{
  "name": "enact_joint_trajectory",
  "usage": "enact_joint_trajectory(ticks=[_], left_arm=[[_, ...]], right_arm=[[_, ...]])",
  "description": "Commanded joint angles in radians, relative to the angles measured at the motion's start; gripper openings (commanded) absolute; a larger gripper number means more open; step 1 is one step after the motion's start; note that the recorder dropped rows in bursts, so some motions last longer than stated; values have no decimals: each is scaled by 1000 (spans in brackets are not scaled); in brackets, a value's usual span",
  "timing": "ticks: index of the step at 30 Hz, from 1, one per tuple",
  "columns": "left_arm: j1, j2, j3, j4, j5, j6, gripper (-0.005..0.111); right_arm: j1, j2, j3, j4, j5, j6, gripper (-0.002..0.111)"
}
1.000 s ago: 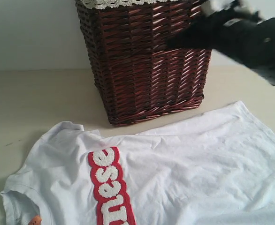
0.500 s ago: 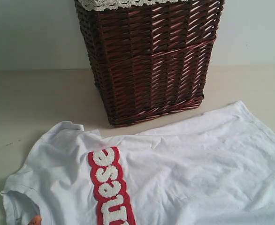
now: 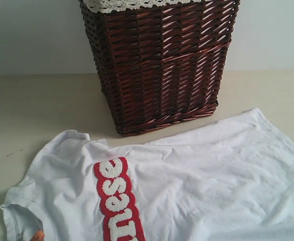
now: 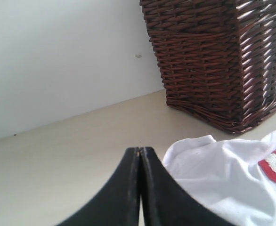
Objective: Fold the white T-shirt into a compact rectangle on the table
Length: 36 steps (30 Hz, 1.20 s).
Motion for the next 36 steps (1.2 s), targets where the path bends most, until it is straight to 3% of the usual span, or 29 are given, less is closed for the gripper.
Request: enact_joint_trajectory(ticks=[1,13,17,20,22,36], left_arm=[[3,-8,0,-8,-1,-2,1],[3,-8,0,-8,-1,-2,1],[3,-8,0,-8,-1,-2,1],[3,-8,0,-8,-1,-2,1],[3,-8,0,-8,-1,-2,1],[3,-8,0,-8,-1,-2,1]], right_arm=[[-6,-48,60,5,-10,30,0],[-6,-48,60,5,6,52,0],[-6,-48,60,-38,6,335,0],[-6,-48,60,-340,28,762,0],[-6,-48,60,-424,48,926,0],[-6,-48,60,-446,22,870,0]])
